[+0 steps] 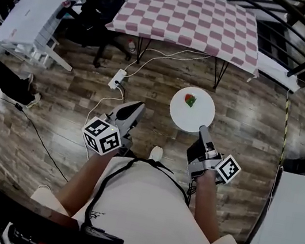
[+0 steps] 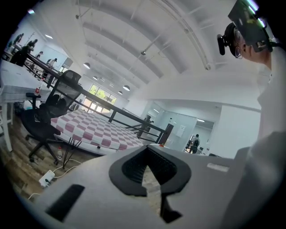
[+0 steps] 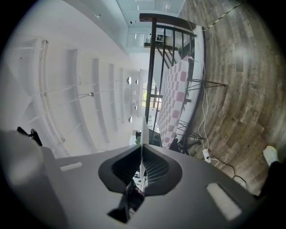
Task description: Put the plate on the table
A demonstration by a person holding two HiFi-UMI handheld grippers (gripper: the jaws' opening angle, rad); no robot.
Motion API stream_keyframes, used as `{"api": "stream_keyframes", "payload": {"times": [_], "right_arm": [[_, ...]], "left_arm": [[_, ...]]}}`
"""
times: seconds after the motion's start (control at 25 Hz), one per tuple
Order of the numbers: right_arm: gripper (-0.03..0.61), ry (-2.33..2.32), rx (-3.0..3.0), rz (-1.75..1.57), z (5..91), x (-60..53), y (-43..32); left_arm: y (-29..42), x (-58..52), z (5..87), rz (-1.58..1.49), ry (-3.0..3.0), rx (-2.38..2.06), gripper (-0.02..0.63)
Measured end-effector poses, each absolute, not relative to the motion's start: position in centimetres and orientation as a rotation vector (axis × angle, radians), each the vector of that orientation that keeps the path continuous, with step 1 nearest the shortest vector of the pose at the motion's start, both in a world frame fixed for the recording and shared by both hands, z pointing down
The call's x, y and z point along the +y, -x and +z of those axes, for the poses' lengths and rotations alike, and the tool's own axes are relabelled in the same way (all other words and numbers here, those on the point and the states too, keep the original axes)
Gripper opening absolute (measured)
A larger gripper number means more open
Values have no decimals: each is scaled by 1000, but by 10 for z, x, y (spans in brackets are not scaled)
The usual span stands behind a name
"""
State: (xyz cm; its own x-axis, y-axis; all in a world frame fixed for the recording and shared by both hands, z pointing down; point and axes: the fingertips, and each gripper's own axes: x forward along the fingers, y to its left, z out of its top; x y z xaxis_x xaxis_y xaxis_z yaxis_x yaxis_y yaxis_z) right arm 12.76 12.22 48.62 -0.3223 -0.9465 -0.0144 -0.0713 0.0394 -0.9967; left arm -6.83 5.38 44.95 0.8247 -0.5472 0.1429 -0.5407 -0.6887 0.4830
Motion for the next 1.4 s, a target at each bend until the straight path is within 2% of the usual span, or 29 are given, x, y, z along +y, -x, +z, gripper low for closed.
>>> {"api": "stream_keyframes", "payload": {"times": [0.8,1.12,1.4], "right_arm": [[20,1137,1411,-1312,496,108,-173],[20,1208,1366,-1250,490,62,-191],[20,1240,1333,-1227,470,-29,-207]], "left_arm": [[6,11,460,64,-2529,-654,6],[-27,-53,462,78,-2561,-514,6],[-48,-154,447,89,-2558,-458,6]]}}
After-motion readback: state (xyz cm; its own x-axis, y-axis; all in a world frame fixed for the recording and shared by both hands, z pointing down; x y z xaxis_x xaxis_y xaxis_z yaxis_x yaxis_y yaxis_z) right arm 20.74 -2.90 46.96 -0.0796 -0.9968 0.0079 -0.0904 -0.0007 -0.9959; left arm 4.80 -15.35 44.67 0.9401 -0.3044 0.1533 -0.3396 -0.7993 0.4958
